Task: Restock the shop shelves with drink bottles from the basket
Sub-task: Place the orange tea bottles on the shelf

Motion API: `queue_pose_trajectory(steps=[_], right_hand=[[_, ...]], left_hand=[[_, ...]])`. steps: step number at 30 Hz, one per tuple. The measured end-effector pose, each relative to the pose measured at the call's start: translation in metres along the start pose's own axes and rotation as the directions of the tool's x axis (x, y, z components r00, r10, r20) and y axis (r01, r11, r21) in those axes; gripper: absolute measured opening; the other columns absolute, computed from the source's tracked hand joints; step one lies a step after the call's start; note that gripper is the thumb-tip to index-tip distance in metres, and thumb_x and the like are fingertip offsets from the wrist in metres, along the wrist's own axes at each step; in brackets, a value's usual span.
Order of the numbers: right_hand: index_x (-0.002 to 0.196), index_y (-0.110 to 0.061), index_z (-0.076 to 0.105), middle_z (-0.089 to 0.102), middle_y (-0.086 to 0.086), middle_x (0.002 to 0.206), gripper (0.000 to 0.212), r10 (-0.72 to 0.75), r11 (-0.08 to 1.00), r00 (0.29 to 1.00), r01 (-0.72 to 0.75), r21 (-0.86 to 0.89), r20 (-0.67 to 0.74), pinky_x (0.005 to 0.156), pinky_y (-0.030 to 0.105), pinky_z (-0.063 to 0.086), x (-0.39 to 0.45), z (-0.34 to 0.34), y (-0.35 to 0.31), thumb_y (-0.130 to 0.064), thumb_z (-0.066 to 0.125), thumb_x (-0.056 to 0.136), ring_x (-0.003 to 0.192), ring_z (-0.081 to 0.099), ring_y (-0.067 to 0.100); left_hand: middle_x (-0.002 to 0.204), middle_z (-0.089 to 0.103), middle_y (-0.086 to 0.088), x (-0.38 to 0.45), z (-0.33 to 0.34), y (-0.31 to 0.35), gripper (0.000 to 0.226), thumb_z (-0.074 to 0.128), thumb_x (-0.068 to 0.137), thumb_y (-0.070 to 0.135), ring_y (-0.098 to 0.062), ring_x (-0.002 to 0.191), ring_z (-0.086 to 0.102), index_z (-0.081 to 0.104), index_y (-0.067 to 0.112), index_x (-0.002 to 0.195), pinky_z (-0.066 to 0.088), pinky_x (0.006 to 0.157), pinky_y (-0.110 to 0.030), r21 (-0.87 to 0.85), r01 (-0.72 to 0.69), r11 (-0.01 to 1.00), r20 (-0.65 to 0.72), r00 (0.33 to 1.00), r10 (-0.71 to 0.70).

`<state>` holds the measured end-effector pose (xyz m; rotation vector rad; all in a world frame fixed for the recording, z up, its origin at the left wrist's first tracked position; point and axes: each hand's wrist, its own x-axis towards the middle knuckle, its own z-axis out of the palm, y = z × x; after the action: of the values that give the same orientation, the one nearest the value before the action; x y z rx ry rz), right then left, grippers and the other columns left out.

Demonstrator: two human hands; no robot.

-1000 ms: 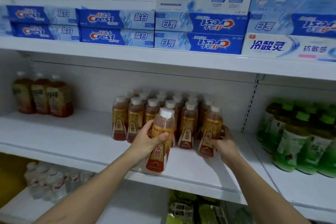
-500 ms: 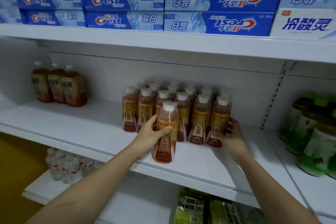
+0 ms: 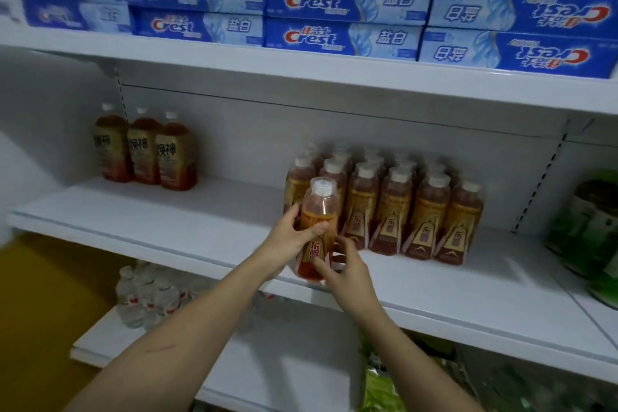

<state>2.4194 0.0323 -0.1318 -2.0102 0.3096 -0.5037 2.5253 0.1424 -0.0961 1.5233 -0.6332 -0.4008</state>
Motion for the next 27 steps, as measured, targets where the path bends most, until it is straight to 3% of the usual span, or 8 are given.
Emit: queue_pose_trajectory(steps=[4,6,8,11,15,18,24,27], right_hand=[[0.135,-0.018,0.046,0.058,-0.010,0.113,0.049,0.011,0.999,0.999,-0.013,-0.041,-0.043,0.070,0.004,0.047,0.012,0.032,-0.014,-0.021,0.069,0.092,0.093,0.060,0.000],[0.131,-0.016,0.050,0.060,-0.010,0.108,0.044,0.009,0.998,0.996,-0.015,-0.061,-0.092,0.072,0.008,0.051,0.017,0.048,-0.019,-0.018,0.069,0.091,0.090,0.062,-0.001],[0.129,-0.017,0.051,0.063,-0.010,0.108,0.041,0.012,0.996,0.990,-0.024,-0.085,-0.142,0.082,0.023,0.057,0.022,0.058,-0.020,-0.020,0.067,0.091,0.091,0.063,0.002],[0.129,-0.020,0.050,0.064,-0.008,0.110,0.039,0.050,0.987,0.984,-0.075,-0.145,-0.171,0.090,0.039,0.056,0.031,0.069,-0.022,-0.026,0.064,0.093,0.094,0.063,0.010],[0.128,-0.027,0.048,0.068,-0.008,0.108,0.038,0.092,0.958,0.976,-0.142,-0.251,-0.199,0.086,0.040,0.054,0.041,0.079,-0.020,-0.034,0.061,0.093,0.096,0.067,0.017],[0.124,-0.032,0.049,0.064,-0.016,0.096,0.034,0.111,0.939,0.968,-0.177,-0.295,-0.226,0.082,0.036,0.053,0.046,0.083,-0.011,-0.042,0.059,0.093,0.091,0.066,0.013],[0.120,-0.032,0.053,0.067,-0.014,0.101,0.033,0.134,0.932,0.960,-0.207,-0.299,-0.245,0.084,0.039,0.054,0.049,0.085,-0.006,-0.045,0.060,0.091,0.096,0.066,0.014],[0.128,-0.028,0.056,0.071,-0.008,0.111,0.044,0.136,0.956,0.973,-0.178,-0.233,-0.185,0.088,0.042,0.056,0.044,0.082,-0.006,-0.045,0.064,0.088,0.100,0.067,0.015]], left_hand=[[0.136,0.057,0.005,0.003,-0.026,-0.013,0.086,0.084,0.076,0.039,-0.015,0.124,0.058,0.036,0.034,0.147,0.051,0.103,-0.041,0.066,0.027,0.997,-0.016,1.000,-0.026],[0.145,0.044,0.003,0.003,-0.034,-0.026,0.105,0.088,0.069,0.038,-0.017,0.131,0.049,0.023,0.041,0.151,0.049,0.106,-0.045,0.111,0.048,0.993,-0.058,0.997,-0.042],[0.148,0.039,0.002,0.004,-0.037,-0.037,0.114,0.088,0.071,0.029,-0.019,0.134,0.046,0.010,0.045,0.153,0.047,0.108,-0.048,0.086,0.042,0.995,-0.057,0.998,-0.037],[0.142,0.049,0.002,0.016,-0.044,-0.043,0.109,0.085,0.077,0.021,-0.018,0.130,0.051,0.009,0.038,0.154,0.047,0.109,-0.045,0.030,0.031,0.999,-0.016,0.999,-0.031],[0.129,0.060,0.007,0.029,-0.050,-0.055,0.096,0.086,0.075,0.026,-0.016,0.121,0.059,0.025,0.035,0.148,0.051,0.103,-0.040,0.038,0.025,0.999,-0.070,0.997,-0.022],[0.126,0.062,0.008,0.036,-0.047,-0.061,0.093,0.086,0.075,0.030,-0.015,0.116,0.061,0.027,0.034,0.147,0.053,0.100,-0.040,0.067,0.018,0.998,-0.103,0.995,-0.011],[0.136,0.057,0.001,0.039,-0.047,-0.062,0.106,0.085,0.076,0.031,-0.022,0.125,0.056,0.014,0.035,0.154,0.048,0.106,-0.045,0.095,0.044,0.995,-0.106,0.994,-0.034],[0.146,0.050,-0.003,0.033,-0.048,-0.061,0.113,0.080,0.080,0.038,-0.028,0.135,0.047,-0.004,0.037,0.156,0.042,0.111,-0.053,0.229,0.090,0.969,-0.109,0.992,-0.067]])
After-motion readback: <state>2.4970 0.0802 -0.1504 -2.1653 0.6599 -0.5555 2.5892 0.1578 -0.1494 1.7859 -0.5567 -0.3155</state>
